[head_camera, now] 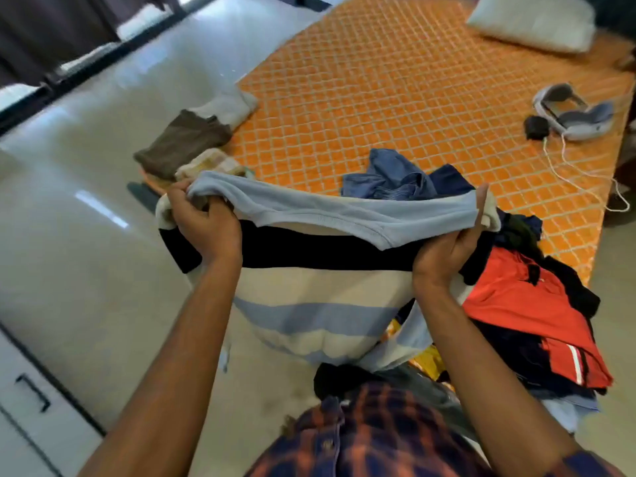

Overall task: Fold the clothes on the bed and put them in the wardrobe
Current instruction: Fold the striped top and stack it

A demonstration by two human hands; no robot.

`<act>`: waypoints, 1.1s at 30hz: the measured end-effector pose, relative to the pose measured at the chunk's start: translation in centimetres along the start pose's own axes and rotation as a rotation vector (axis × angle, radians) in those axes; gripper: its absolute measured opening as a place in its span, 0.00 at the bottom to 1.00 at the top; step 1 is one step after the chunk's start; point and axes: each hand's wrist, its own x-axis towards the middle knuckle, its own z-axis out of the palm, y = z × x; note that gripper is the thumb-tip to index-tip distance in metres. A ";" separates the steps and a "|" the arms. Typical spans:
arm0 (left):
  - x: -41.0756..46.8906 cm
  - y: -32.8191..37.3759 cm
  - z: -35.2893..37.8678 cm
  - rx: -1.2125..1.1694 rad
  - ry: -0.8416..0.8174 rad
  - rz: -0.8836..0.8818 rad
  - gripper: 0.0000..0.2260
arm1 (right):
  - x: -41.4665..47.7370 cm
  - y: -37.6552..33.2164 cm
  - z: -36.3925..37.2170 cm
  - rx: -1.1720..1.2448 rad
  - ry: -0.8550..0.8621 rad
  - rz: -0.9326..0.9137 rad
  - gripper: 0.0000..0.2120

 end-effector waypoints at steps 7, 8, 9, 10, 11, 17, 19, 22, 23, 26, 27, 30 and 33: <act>13.2 -0.4 27.2 0.315 -0.398 -0.002 0.24 | 26.0 9.3 6.2 -0.513 0.195 0.332 0.26; 14.7 -1.5 30.8 0.390 -0.465 -0.103 0.29 | 29.1 11.8 6.6 -0.617 0.083 0.439 0.28; 15.7 -2.8 33.6 0.439 -0.526 -0.232 0.34 | 31.5 14.1 7.0 -0.726 -0.037 0.527 0.32; 16.0 -4.7 35.9 0.479 -0.598 -0.336 0.36 | 33.3 16.6 6.8 -0.804 -0.162 0.594 0.35; 15.8 -6.4 36.8 0.554 -0.704 -0.327 0.37 | 33.6 18.2 6.4 -0.893 -0.289 0.607 0.33; 4.6 -20.3 30.9 1.209 -1.648 -0.159 0.35 | 23.6 27.2 -2.7 -1.362 -0.953 0.665 0.20; 1.7 -24.6 28.4 1.297 -1.810 -0.157 0.36 | 19.5 28.5 -6.1 -1.386 -0.839 0.503 0.24; -0.9 -26.9 26.4 1.392 -1.881 -0.226 0.33 | 17.7 28.5 -6.9 -1.455 -0.666 0.338 0.24; -1.3 -27.1 26.2 1.426 -1.872 -0.210 0.30 | 17.7 28.2 -6.6 -1.461 -0.644 0.343 0.25; -1.5 -27.6 26.9 1.438 -1.710 0.009 0.22 | 17.6 28.0 -6.1 -1.515 -0.595 0.394 0.19; -1.8 -27.3 27.8 1.381 -1.666 0.060 0.18 | 17.6 27.8 -6.3 -1.532 -0.554 0.417 0.15; -3.6 -25.8 30.5 1.101 -1.659 0.076 0.08 | 17.4 26.7 -6.2 -1.571 -0.452 0.529 0.13; -6.8 -23.5 32.5 0.887 -1.791 0.072 0.03 | 14.6 25.9 -8.1 -1.643 -0.494 0.627 0.20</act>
